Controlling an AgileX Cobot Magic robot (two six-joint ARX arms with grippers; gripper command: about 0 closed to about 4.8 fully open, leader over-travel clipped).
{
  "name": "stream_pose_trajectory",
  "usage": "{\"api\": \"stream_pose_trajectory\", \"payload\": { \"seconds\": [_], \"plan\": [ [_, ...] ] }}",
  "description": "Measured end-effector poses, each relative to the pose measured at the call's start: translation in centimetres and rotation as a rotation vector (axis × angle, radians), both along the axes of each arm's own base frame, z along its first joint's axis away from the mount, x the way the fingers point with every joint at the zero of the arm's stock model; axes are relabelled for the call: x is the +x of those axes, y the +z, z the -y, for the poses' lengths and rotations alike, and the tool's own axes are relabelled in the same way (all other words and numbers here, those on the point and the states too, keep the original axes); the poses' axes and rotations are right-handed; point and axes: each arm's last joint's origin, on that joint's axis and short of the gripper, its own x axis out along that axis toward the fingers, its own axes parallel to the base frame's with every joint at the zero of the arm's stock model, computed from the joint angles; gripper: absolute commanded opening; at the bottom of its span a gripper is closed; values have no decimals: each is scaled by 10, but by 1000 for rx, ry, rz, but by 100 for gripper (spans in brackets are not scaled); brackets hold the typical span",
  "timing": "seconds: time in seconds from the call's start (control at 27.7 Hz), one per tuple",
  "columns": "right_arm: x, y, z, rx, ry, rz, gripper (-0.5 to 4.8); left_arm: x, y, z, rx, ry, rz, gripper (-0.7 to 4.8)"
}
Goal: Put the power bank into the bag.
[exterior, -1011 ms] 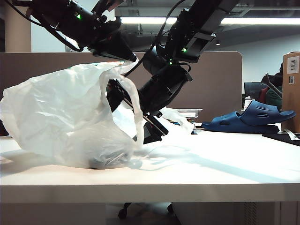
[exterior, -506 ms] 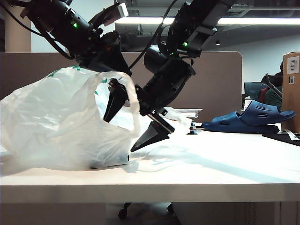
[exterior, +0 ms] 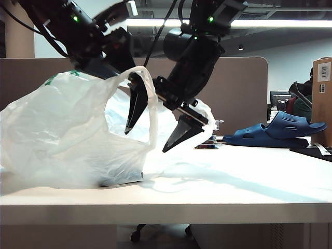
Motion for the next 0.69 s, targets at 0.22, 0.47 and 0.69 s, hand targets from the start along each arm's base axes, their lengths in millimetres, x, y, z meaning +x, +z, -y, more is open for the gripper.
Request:
{"api": "stream_pose_trajectory", "payload": {
  "seconds": [0.22,0.47,0.69],
  "plan": [
    [-4,15,7,-8,-5,18,479,-11,10,-9,84,47,25,355],
    [-12,29,14,-37,-10,20,479,-23,22,-14,94,51,41,355],
    [-17,39,21,-135,-51,62,479,-31,27,-18,101,51,31,355]
  ]
}}
